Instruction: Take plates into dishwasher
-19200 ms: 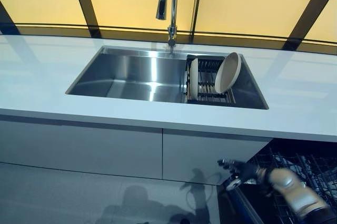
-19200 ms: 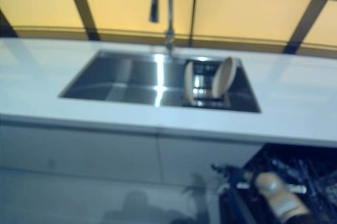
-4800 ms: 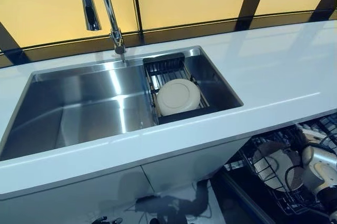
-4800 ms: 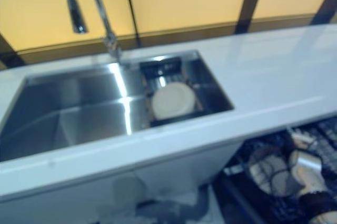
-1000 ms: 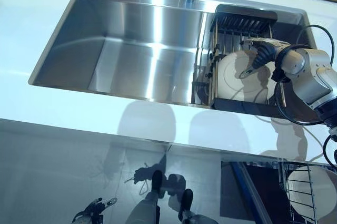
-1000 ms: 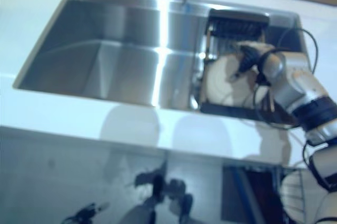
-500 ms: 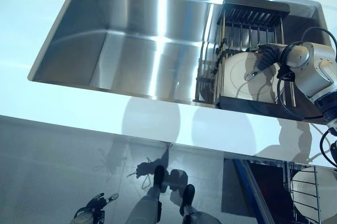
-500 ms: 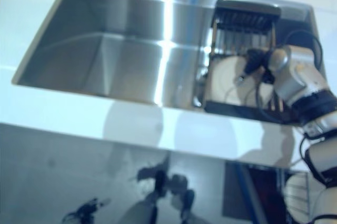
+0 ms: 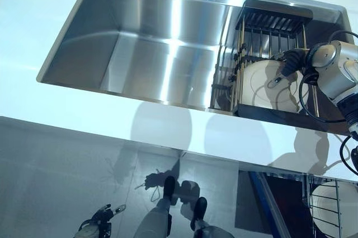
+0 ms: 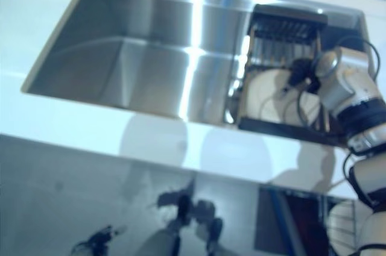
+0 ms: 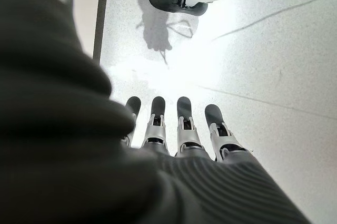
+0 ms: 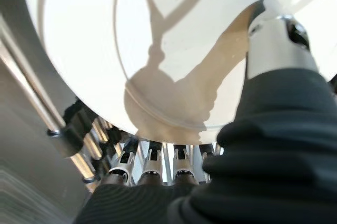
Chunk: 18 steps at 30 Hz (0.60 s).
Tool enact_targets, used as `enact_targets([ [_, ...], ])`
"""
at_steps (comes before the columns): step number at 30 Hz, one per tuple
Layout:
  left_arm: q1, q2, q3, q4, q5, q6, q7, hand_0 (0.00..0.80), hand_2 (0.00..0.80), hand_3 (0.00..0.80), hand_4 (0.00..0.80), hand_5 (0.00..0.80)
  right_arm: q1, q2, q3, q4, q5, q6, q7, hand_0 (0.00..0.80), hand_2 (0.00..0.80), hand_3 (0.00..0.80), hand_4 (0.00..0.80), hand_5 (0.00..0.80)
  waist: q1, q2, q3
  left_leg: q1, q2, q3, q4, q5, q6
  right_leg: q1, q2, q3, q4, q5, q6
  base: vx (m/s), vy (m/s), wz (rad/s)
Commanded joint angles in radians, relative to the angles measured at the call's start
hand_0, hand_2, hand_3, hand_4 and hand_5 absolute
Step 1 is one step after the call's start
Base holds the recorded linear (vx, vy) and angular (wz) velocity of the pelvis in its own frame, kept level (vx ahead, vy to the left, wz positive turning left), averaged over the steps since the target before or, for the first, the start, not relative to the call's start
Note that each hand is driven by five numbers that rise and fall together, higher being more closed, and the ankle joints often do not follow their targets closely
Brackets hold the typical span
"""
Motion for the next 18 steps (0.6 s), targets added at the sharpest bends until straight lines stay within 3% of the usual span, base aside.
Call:
enact_targets([
  [1,0.021,0.03,0.005,0.006,-0.028,0.006,-0.003,0.0,0.0,0.0,0.0,0.0,0.045,-0.052,0.042,0.015,0.046,0.007,0.029,0.8,0.8,0.8,0.8,0.8,0.001,-0.001,-0.023,0.041,0.014,-0.003,-0.004,-0.121,-0.02,-0.059,-0.03,-0.005,-0.002,0.043,0.046,0.0,0.0,0.0],
  [10,0.024,0.031,-0.012,0.017,-0.032,-0.009,0.001,0.0,0.0,0.0,0.0,0.0,-0.027,-0.053,0.039,0.057,0.142,-0.044,-0.208,0.8,0.8,0.8,0.8,0.8,0.006,-0.006,-0.036,0.056,0.014,-0.004,-0.004,-0.128,-0.019,-0.044,-0.028,-0.007,-0.002,0.038,0.049,0.0,-0.002,-0.01],
  [18,0.037,0.036,-0.013,0.018,-0.02,-0.011,-0.004,0.0,0.0,0.0,0.0,0.0,-0.064,-0.058,0.023,0.059,0.286,-0.017,-0.2,0.8,0.8,0.8,0.8,0.8,0.008,-0.015,-0.058,0.075,0.016,-0.004,-0.004,-0.136,-0.018,-0.025,-0.027,-0.006,-0.002,0.032,0.05,0.0,0.0,0.0],
])
